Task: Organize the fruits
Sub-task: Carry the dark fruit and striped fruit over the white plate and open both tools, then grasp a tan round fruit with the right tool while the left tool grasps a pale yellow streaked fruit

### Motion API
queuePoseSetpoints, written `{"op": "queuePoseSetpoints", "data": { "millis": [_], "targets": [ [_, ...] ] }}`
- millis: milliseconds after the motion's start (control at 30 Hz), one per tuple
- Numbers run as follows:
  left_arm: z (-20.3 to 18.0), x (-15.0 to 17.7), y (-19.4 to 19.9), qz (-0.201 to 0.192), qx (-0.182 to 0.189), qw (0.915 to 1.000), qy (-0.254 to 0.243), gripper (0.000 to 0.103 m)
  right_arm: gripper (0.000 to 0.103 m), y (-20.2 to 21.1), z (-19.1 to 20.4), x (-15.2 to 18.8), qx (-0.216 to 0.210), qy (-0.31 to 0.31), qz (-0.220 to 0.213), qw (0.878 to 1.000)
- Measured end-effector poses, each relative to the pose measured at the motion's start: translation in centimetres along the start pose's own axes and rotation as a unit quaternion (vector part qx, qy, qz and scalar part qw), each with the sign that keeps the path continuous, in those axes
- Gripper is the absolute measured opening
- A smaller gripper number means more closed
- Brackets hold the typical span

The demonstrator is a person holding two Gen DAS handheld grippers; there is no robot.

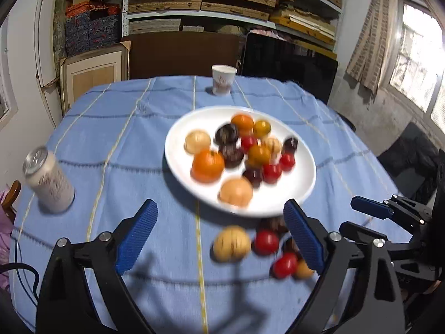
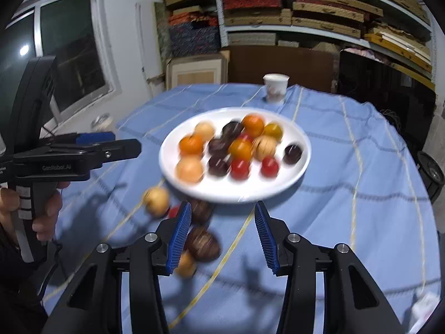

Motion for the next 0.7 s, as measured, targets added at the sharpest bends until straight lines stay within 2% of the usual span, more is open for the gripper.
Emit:
{"op": "queuePoseSetpoints", "data": {
  "millis": [100, 167, 267, 467, 500, 600, 700],
  "targets": [
    [-0.5, 3.7, -0.1, 0.018, -0.014, 0.9995, -0.021, 0.09, 0.048, -0.4, 1.9, 2.7, -0.012, -0.007, 0.02, 1.0],
    [-0.4, 4.9, -0.3, 0.02, -0.017, 0.9994, -0.024, 0.09, 0.048, -1.0, 2.8, 4.0, -0.011, -0.008, 0.03, 0.999],
    [0.0, 5.8, -0.5, 0.005, -0.027, 0.9992, -0.029, 0.09, 0.048, -2.2, 3.6, 5.1, -0.006, -0.014, 0.049, 0.999],
    [1.1, 6.0, -1.1, 0.007, -0.026, 0.9996, -0.008, 0.09, 0.047, -3.9, 4.0, 5.1, 0.012, -0.019, 0.071, 0.997],
    [1.2, 6.1, -1.1, 0.009, -0.025, 0.9996, -0.006, 0.09, 0.044, -4.4, 3.9, 5.3, 0.015, -0.024, 0.081, 0.996],
    [1.2, 5.9, -1.3, 0.009, -0.025, 0.9996, -0.005, 0.09, 0.028, -4.8, 3.7, 5.4, 0.012, -0.035, 0.087, 0.996],
    [1.1, 5.7, -1.4, 0.011, -0.026, 0.9996, -0.006, 0.09, 0.028, -3.9, 3.6, 5.5, 0.014, -0.032, 0.074, 0.997]
  ]
}}
Point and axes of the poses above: each gripper's, at about its wrist camera, not at the fingertips, and y roughly against the way its jaws point, z to its left, x to its underside, the point moved 7 cm from there along -y, roughly the way its jaws point
